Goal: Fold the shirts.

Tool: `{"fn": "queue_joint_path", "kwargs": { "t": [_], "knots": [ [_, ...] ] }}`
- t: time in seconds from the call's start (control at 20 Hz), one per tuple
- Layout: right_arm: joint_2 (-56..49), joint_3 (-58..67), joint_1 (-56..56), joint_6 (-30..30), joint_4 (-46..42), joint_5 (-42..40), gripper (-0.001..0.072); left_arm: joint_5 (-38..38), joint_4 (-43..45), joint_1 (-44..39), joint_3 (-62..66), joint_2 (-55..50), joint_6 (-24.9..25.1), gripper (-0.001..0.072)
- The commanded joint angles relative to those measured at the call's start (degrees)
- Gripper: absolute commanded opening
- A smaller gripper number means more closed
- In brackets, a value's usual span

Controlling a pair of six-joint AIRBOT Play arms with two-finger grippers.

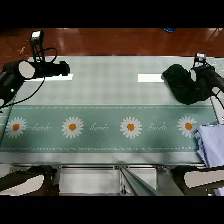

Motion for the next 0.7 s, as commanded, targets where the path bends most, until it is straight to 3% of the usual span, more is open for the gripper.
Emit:
{"fn": "queue_joint_path", "kwargs": {
  "t": [0.0, 0.05, 0.15, 0.25, 0.4, 0.65],
  "knots": [
    [-1.75, 0.28, -2.91, -10.93, 10.97, 4.70, 0.0155, -9.92, 0.39, 0.76, 4.26, 0.46, -0.76, 0.0508],
    [-1.51, 1.77, -2.73, -14.97, 13.90, 6.29, 0.0030, -13.70, 3.21, 1.25, 5.79, 0.74, 3.10, 0.0508],
    [0.44, 8.07, -1.97, -20.96, 17.11, 9.66, 0.0028, -25.00, 10.93, 3.17, 8.72, 1.18, 4.83, 0.0508],
    [4.57, 14.69, -0.52, -22.25, 17.64, 9.73, 0.0027, -32.50, 6.84, 5.66, 7.69, 2.56, 4.22, 0.0508],
    [11.89, 22.67, 2.71, -23.50, 17.11, 4.46, 0.0028, -35.82, -1.38, 7.28, 1.29, 7.58, 10.43, 0.0507],
    [21.70, 33.66, 8.02, -24.00, 16.52, 0.87, 0.0028, -36.22, -2.82, 8.20, -7.63, 20.61, 11.58, 0.0507]
  ]
}}
